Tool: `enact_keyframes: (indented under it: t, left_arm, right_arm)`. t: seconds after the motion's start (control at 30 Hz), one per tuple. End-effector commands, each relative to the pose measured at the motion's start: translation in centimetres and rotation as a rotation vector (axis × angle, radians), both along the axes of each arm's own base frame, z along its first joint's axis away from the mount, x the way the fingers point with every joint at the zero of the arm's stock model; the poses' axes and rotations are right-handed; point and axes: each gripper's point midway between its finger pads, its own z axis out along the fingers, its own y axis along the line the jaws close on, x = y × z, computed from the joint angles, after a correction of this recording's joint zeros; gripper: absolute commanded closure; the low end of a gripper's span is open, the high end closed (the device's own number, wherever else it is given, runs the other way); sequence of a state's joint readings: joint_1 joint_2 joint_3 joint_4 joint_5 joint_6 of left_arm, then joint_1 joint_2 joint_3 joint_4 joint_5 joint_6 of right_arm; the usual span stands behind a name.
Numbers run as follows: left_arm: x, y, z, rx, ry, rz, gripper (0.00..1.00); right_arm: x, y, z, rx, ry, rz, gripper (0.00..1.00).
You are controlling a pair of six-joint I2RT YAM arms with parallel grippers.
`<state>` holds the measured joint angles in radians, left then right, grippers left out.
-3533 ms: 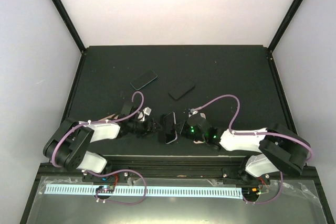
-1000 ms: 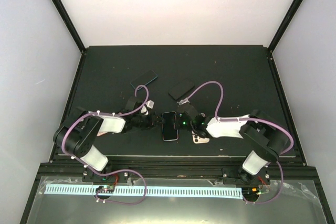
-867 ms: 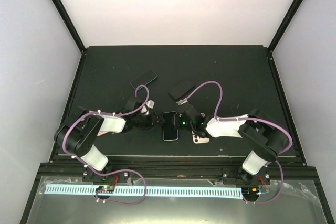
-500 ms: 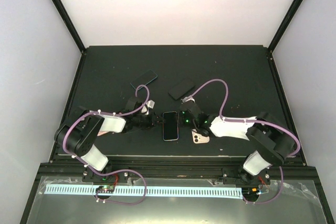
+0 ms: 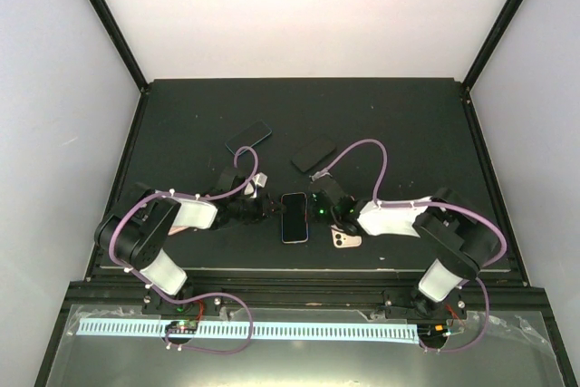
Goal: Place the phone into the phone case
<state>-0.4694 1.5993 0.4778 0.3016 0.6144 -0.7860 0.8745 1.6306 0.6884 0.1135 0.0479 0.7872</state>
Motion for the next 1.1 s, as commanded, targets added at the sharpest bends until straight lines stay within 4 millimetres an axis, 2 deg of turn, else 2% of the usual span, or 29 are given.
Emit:
enact_keyframes:
  t: [0.0, 0.1, 0.27, 0.33, 0.43, 0.53, 0.6, 0.73, 0.87, 1.07]
  left_arm:
    - [-0.7, 0.5, -1.6, 0.042, 0.048, -0.002, 0.63]
    - [-0.7, 0.3, -1.4, 0.033, 0.044, -0.01, 0.63]
    - [-1.0, -0.4, -0.9, 0.004, 0.048, -0.017, 0.64]
    - [-1.1, -0.3, -0.9, 0.004, 0.049, -0.016, 0.64]
    - [-1.4, 0.1, -1.2, 0.03, 0.069, -0.007, 0.64]
    - [-1.7, 0.7, -1.5, 0.064, 0.089, 0.009, 0.64]
    - [-1.9, 1.1, -1.7, 0.082, 0.096, 0.014, 0.64]
    - [-2.5, 1.6, -2.0, 0.107, 0.108, 0.017, 0.65]
    - [-3.0, 1.9, -2.2, 0.114, 0.115, 0.016, 0.69]
    - [-3.7, 2.3, -2.6, 0.119, 0.126, 0.018, 0.71]
  right_arm:
    - [0.2, 1.8, 0.8, 0.058, -0.018, 0.063, 0.81]
    - [-0.2, 2.9, 1.4, 0.123, -0.03, 0.112, 0.85]
    - [-0.7, 4.2, 1.4, 0.187, -0.004, 0.16, 0.87]
    - [-0.8, 4.0, 1.1, 0.178, 0.011, 0.145, 0.87]
    - [-0.5, 2.1, 0.8, 0.113, 0.011, 0.067, 0.85]
    - [-0.5, 0.5, 1.2, 0.081, -0.012, 0.022, 0.77]
    - [-0.6, 0.2, 1.7, 0.091, -0.017, 0.018, 0.7]
    - [-1.4, 0.4, 1.1, 0.108, 0.035, 0.033, 0.57]
    - [-1.9, 0.8, 0.2, 0.135, 0.083, 0.027, 0.52]
    - [-2.5, 1.3, -0.9, 0.189, 0.144, 0.011, 0.38]
